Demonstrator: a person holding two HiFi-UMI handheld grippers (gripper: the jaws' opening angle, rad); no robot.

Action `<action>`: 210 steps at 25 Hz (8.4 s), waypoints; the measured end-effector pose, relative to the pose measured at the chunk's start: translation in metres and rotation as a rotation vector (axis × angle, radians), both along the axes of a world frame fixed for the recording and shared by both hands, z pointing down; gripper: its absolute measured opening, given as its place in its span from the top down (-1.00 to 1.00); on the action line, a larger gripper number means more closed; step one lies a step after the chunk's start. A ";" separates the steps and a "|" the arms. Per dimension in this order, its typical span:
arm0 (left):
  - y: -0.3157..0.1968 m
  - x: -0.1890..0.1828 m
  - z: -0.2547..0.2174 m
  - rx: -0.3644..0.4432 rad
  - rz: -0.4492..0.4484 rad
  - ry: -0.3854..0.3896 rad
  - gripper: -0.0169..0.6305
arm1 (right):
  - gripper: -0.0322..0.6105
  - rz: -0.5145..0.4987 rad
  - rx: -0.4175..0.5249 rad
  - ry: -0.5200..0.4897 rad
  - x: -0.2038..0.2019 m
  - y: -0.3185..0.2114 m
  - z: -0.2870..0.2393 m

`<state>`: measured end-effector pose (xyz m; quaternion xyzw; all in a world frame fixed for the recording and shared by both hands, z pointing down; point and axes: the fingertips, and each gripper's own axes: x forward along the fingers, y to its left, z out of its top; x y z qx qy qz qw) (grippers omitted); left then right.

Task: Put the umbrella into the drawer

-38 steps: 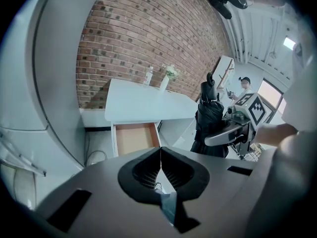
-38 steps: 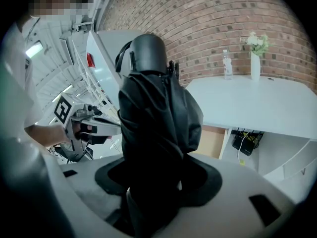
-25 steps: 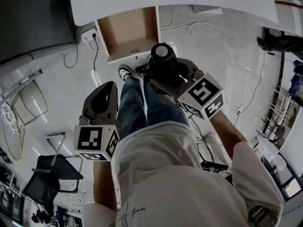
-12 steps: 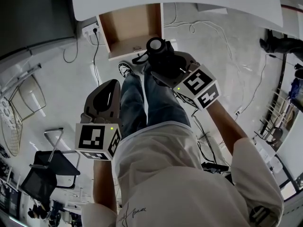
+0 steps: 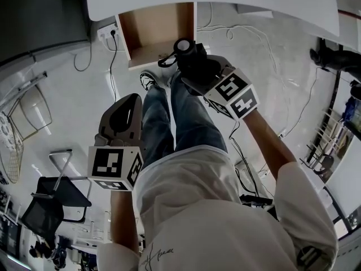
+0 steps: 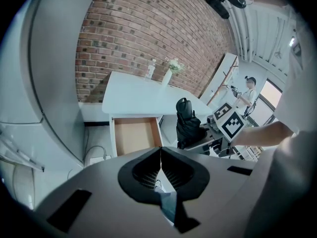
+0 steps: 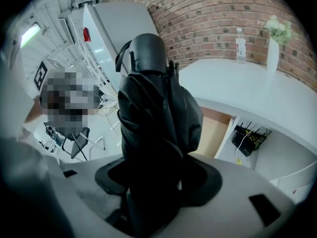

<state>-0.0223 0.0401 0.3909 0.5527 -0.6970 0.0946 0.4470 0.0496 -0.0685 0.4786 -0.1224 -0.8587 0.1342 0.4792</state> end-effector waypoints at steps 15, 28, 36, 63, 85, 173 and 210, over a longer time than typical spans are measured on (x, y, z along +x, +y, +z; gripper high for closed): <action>0.003 -0.007 0.012 -0.028 -0.021 0.002 0.89 | 0.11 -0.060 0.060 0.013 -0.027 -0.017 0.033; -0.006 -0.017 0.022 -0.046 -0.051 0.013 0.89 | 0.11 -0.126 0.110 0.026 -0.053 -0.032 0.058; -0.012 -0.013 0.028 -0.043 -0.079 0.050 0.89 | 0.11 -0.126 0.104 0.028 -0.064 -0.037 0.075; -0.017 -0.030 0.050 -0.054 -0.204 0.091 0.89 | 0.11 -0.262 0.252 0.060 -0.106 -0.047 0.134; -0.020 -0.023 0.053 -0.044 -0.199 0.089 0.89 | 0.10 -0.292 0.258 0.155 -0.101 -0.042 0.185; 0.074 -0.021 0.080 -0.074 -0.258 0.146 0.89 | 0.70 -0.267 0.449 0.254 -0.132 -0.044 0.232; 0.042 -0.027 0.018 0.005 -0.093 0.063 0.89 | 0.85 0.061 0.256 0.132 -0.071 -0.038 0.118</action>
